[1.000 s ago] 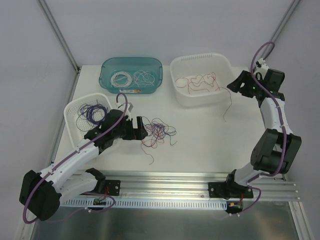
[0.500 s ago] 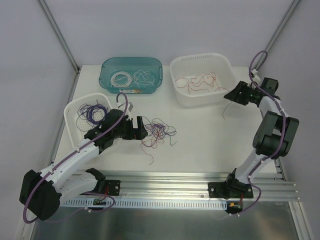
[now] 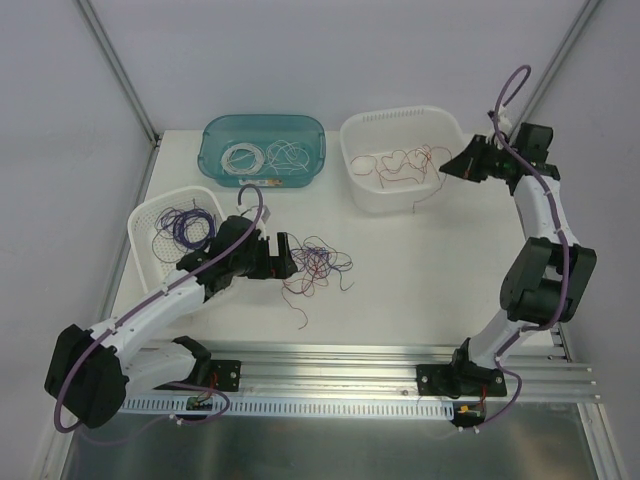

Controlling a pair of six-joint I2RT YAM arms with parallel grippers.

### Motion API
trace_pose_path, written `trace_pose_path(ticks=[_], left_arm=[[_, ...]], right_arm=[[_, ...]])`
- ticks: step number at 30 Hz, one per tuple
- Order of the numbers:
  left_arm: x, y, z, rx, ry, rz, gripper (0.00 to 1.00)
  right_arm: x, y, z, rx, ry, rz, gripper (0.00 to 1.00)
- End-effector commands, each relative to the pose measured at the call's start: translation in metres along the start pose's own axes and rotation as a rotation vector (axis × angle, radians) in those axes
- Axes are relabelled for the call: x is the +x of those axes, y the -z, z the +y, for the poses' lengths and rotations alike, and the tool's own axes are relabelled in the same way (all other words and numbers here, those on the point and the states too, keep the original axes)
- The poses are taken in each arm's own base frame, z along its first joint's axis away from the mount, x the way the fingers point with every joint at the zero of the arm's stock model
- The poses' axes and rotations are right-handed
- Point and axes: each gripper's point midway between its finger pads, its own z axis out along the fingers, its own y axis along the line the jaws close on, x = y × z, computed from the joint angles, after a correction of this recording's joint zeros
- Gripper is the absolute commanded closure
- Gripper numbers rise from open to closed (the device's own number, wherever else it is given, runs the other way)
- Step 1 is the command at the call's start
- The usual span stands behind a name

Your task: Untangle the cables

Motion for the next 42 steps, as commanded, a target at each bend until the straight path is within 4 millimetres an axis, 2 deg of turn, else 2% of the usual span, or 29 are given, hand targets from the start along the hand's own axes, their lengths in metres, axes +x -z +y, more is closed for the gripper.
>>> trace_pose_path(ticks=[1,4,8,9,12,15,17,20,22,23,25,26,27,29,30,32,33,34,35,36,37,40,41,42], left_arm=[[-0.014,0.001,-0.007,0.009,0.015,-0.016,0.01],[-0.014,0.000,-0.009,0.017,0.018,-0.010,0.01],[-0.012,0.000,-0.009,0.018,0.028,-0.004,0.01],[-0.012,0.000,-0.009,0.018,0.029,-0.004,0.01],[-0.011,0.002,-0.009,0.022,0.030,-0.012,0.01],[-0.009,0.003,-0.007,0.020,0.036,-0.012,0.01],[-0.007,0.005,-0.006,0.017,0.038,-0.015,0.01],[-0.007,0.006,-0.006,0.019,0.044,-0.023,0.01],[-0.006,0.007,-0.005,0.020,0.048,-0.024,0.01],[-0.005,0.008,-0.005,0.019,0.051,-0.026,0.01],[-0.003,0.006,-0.004,0.016,0.057,-0.019,0.01],[-0.002,0.006,-0.004,0.017,0.058,-0.014,0.01],[0.000,0.004,-0.003,0.015,0.060,-0.008,0.01],[0.001,0.003,-0.003,0.011,0.064,-0.001,0.01],[0.003,0.001,-0.001,0.005,0.066,0.010,0.01],[0.003,-0.002,-0.001,-0.003,0.071,0.017,0.01],[0.003,-0.005,0.000,-0.010,0.072,0.027,0.01],[0.004,-0.007,0.000,-0.012,0.070,0.037,0.01],[-0.001,-0.008,-0.003,-0.009,0.068,0.033,0.01],[0.000,-0.012,-0.001,-0.018,0.069,0.047,0.01],[-0.004,-0.013,-0.004,-0.013,0.066,0.047,0.01],[-0.001,-0.022,-0.006,-0.019,0.095,0.086,0.03],[0.000,-0.024,-0.006,-0.022,0.110,0.093,0.03],[0.003,-0.028,-0.004,-0.038,0.128,0.109,0.04]], right_arm=[[-0.060,0.020,0.080,-0.090,0.108,-0.094,0.99],[-0.090,0.016,0.102,-0.103,0.011,-0.149,0.99],[-0.127,-0.003,0.113,-0.086,-0.025,-0.285,0.99],[-0.131,-0.010,0.110,-0.064,-0.035,-0.302,0.99],[-0.136,-0.045,0.075,0.081,-0.158,-0.370,0.99],[-0.138,-0.060,0.053,0.148,-0.206,-0.405,0.92],[-0.133,-0.073,0.045,0.199,-0.202,-0.406,0.66],[-0.126,-0.077,0.041,0.245,-0.197,-0.379,0.42],[-0.123,-0.071,0.042,0.273,-0.181,-0.371,0.34],[-0.123,-0.061,0.047,0.288,-0.145,-0.367,0.25],[-0.120,-0.049,0.057,0.302,-0.100,-0.354,0.16],[-0.112,-0.044,0.060,0.314,-0.089,-0.323,0.15],[-0.108,-0.034,0.075,0.305,-0.029,-0.315,0.14],[-0.093,-0.026,0.091,0.294,0.020,-0.272,0.14],[-0.089,-0.015,0.105,0.283,0.073,-0.268,0.14],[-0.056,-0.018,0.120,0.259,0.108,-0.190,0.14],[-0.045,-0.014,0.142,0.218,0.147,-0.174,0.14],[-0.018,-0.020,0.139,0.218,0.141,-0.112,0.14],[-0.005,-0.021,0.145,0.202,0.147,-0.086,0.14],[0.014,-0.026,0.161,0.159,0.161,-0.048,0.14],[0.040,-0.028,0.160,0.147,0.151,0.002,0.14],[0.088,-0.037,0.174,0.117,0.163,0.086,0.14],[0.114,-0.038,0.169,0.130,0.145,0.130,0.15],[0.130,-0.041,0.174,0.121,0.146,0.156,0.14]])
